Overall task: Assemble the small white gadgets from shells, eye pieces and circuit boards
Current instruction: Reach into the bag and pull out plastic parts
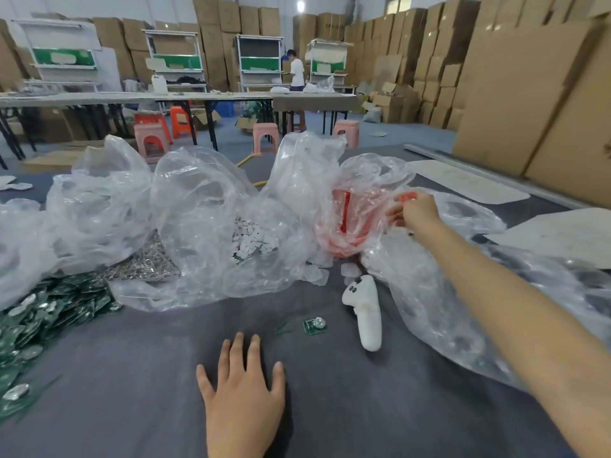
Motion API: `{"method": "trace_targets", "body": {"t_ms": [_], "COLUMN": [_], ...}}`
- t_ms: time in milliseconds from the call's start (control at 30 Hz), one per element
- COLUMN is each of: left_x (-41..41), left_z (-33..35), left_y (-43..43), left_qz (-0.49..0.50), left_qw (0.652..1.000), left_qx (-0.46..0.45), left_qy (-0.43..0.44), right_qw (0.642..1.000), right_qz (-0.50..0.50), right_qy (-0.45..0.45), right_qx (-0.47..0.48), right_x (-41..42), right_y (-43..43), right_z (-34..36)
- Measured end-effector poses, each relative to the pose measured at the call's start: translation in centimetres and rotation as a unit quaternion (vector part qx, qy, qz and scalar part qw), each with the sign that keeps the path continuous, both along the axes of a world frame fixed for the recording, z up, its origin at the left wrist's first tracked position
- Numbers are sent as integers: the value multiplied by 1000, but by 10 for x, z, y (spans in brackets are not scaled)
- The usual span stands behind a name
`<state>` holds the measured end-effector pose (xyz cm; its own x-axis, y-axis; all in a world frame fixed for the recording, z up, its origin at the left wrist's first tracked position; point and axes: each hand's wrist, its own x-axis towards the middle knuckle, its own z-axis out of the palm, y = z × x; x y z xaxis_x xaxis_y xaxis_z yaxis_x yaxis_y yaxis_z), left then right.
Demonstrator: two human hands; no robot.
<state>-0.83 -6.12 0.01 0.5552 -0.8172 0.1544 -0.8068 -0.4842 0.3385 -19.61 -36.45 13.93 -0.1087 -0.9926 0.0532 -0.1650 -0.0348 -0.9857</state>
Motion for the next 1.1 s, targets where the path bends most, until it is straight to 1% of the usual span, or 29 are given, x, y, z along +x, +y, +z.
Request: {"method": "trace_targets", "body": {"t_ms": [33, 100, 200, 267, 367, 467, 500, 533, 567, 600, 633, 667, 700, 733, 767, 833, 933, 1033, 1100], "left_x": [0, -1, -1, -1, -1, 0, 0, 0, 0, 0, 1, 1, 0, -1, -2, -3, -1, -1, -1], "left_z": [0, 1, 3, 5, 9, 11, 11, 10, 10, 10, 10, 9, 9, 9, 9, 10, 8, 8, 8], "left_y": [-1, -2, -4, -4, -5, -6, -6, -6, -6, -6, -6, -6, -6, -5, -5, -4, -4, -4, -5], "left_qz": [1, 7, 13, 14, 11, 12, 12, 12, 13, 15, 15, 16, 17, 20, 23, 27, 26, 28, 32], "left_qw": [1000, 1000, 1000, 1000, 1000, 1000, 1000, 1000, 1000, 1000, 1000, 1000, 1000, 1000, 999, 999, 999, 999, 999], "left_qx": [1, 1, 3, 4, 6, 11, 14, 15, 16, 17, 18, 18, 19, 20, 20, 25, 23, 24, 23], "left_qy": [-1, -6, -5, -4, 3, 10, 8, 8, 9, 11, 11, 9, 7, 7, 8, 7, 4, -7, -9], "right_qw": [997, 976, 933, 919, 913, 897, 902, 914, 937, 963, 982, 985, 973, 955, 940, 919, 890, 884, 880], "right_qz": [19, 65, 94, 96, 97, 93, 77, 62, 37, 3, -31, -57, -80, -80, -64, -26, 11, 52, 34], "right_qy": [-67, -183, -321, -358, -375, -409, -398, -368, -308, -211, -88, 43, 166, 259, 317, 383, 448, 450, 457], "right_qx": [39, 95, 131, 134, 127, 138, 147, 156, 163, 167, 165, 156, 139, 120, 107, 89, 84, 113, 130], "right_x": [-11, -30, -47, -51, -54, -59, -61, -63, -66, -69, -73, -76, -77, -76, -74, -67, -57, -48, -41], "right_y": [2, 8, 14, 17, 19, 14, 11, 6, 2, -3, -7, -10, -12, -14, -13, -10, -6, 2, 7], "right_z": [1, -2, -11, -17, -25, -30, -31, -32, -34, -37, -41, -44, -48, -52, -53, -53, -48, -37, -29]}}
